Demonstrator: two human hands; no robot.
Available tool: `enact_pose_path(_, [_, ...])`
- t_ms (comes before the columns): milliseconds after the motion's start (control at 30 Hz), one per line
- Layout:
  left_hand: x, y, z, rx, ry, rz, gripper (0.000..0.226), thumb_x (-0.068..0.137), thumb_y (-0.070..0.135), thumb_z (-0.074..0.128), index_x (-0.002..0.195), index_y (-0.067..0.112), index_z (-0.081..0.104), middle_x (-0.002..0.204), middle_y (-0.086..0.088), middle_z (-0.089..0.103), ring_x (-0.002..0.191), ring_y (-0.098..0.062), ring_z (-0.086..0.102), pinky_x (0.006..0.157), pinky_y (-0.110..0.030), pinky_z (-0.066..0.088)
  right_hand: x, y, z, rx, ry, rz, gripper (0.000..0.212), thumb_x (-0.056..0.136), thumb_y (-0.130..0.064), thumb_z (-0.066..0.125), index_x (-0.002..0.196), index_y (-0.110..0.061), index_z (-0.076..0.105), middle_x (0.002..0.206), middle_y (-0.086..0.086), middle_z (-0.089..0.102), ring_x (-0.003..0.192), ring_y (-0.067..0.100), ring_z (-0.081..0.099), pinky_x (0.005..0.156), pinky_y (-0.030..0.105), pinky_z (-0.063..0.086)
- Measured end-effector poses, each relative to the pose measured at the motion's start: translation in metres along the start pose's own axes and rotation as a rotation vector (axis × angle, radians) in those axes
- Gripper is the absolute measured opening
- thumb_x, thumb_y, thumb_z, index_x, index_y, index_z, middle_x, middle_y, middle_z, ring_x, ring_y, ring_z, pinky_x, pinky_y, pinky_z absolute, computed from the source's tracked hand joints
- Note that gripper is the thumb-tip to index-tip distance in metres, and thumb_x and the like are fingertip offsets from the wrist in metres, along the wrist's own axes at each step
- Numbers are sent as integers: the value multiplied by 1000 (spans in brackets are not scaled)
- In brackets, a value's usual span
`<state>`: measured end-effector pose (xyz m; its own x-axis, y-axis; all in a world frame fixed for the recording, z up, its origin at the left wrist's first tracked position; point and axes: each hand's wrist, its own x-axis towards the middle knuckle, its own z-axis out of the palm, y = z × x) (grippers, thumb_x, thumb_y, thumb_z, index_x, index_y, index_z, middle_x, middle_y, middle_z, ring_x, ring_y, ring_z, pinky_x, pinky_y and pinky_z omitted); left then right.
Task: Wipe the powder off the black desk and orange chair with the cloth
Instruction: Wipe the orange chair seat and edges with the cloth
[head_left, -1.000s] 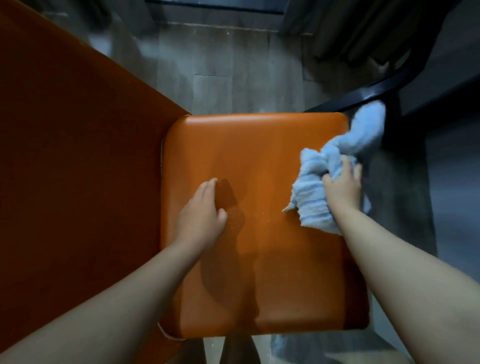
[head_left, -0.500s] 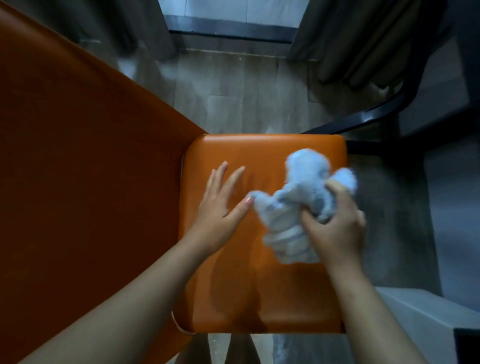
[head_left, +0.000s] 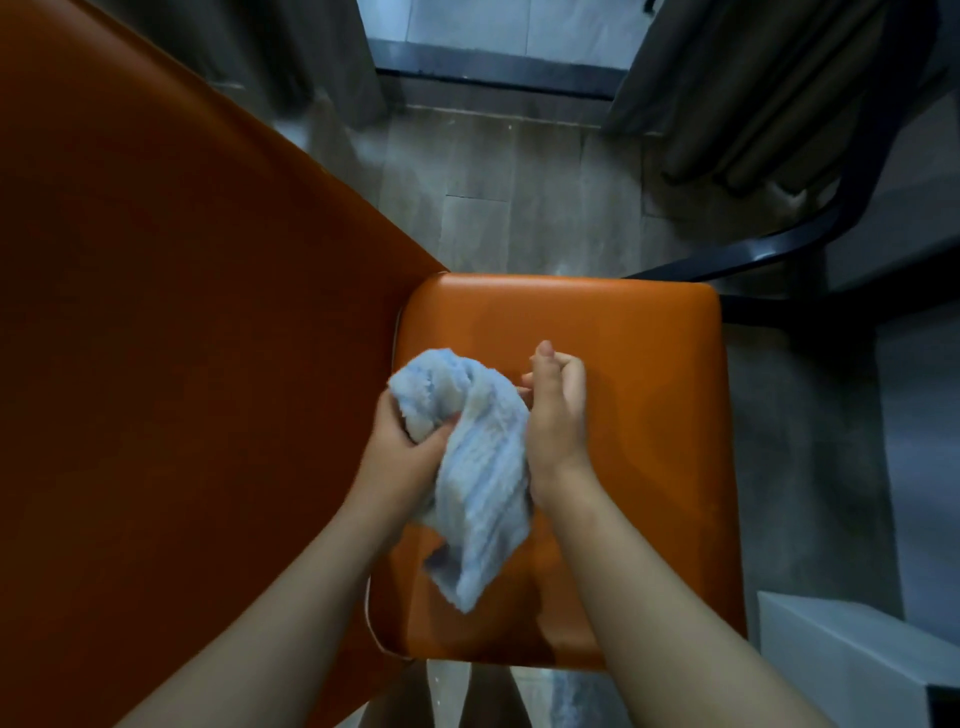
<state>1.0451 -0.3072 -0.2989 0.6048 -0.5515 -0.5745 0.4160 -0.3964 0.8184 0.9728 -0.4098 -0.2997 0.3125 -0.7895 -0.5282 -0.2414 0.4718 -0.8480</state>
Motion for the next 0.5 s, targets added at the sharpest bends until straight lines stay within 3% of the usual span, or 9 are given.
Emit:
enact_pose_path(67, [2,3,-8,138,219,28,58,67,36,79,113,35,44,102,14,62,99,-15,63,83,-35,51,7,6,-3,-129,35,-22,12,93,-36,53,88,-27,46,104,10,56,92,23,59,86,47,50])
enact_pose_path(133, [8,11,-17,399,354,122,52,69,40,77,106,43,40,93,19,58,92,-14,59,77,-33,47,13,13,-10,-286,34,-48,12,91,-30,58,95,-24,48,111,11,55,97,23,57,85,40,50])
enact_pose_path(200, [17,20,-24,633,420,252,46,70,44,72,103,46,39,90,16,54,79,-13,54,67,-31,43,21,18,-21,-389,22,-21,15,90,-28,59,100,-24,49,112,7,55,95,17,55,78,30,47])
enact_pose_path(267, [30,24,-27,844,461,292,43,72,42,64,107,43,39,92,12,45,73,-13,48,60,-28,35,30,21,-34,-437,20,49,15,92,-31,56,103,-25,50,112,3,55,98,17,56,78,31,48])
enact_pose_path(333, [45,19,-22,1021,466,220,49,75,34,62,119,34,40,112,2,43,92,-22,48,70,-32,36,38,26,-46,-457,19,97,15,93,-31,55,105,-24,51,112,2,55,99,20,57,78,33,50])
enact_pose_path(400, [57,9,-7,1190,324,120,59,80,38,60,132,25,36,136,-8,33,114,-32,38,89,-39,35,45,31,-55,-483,20,108,14,93,-31,54,105,-24,51,111,2,55,98,20,57,75,32,48])
enact_pose_path(467, [62,-2,6,1238,223,98,61,85,54,49,137,25,36,144,-8,30,124,-33,32,99,-41,30,51,36,-59,-511,21,110,13,93,-30,55,104,-25,51,110,1,55,98,19,57,74,31,48])
enact_pose_path(500, [63,-4,9,1194,253,180,55,88,54,45,134,24,42,142,-8,36,126,-32,33,100,-43,29,54,38,-62,-525,25,112,12,93,-30,55,103,-25,51,109,1,55,98,20,58,76,33,49])
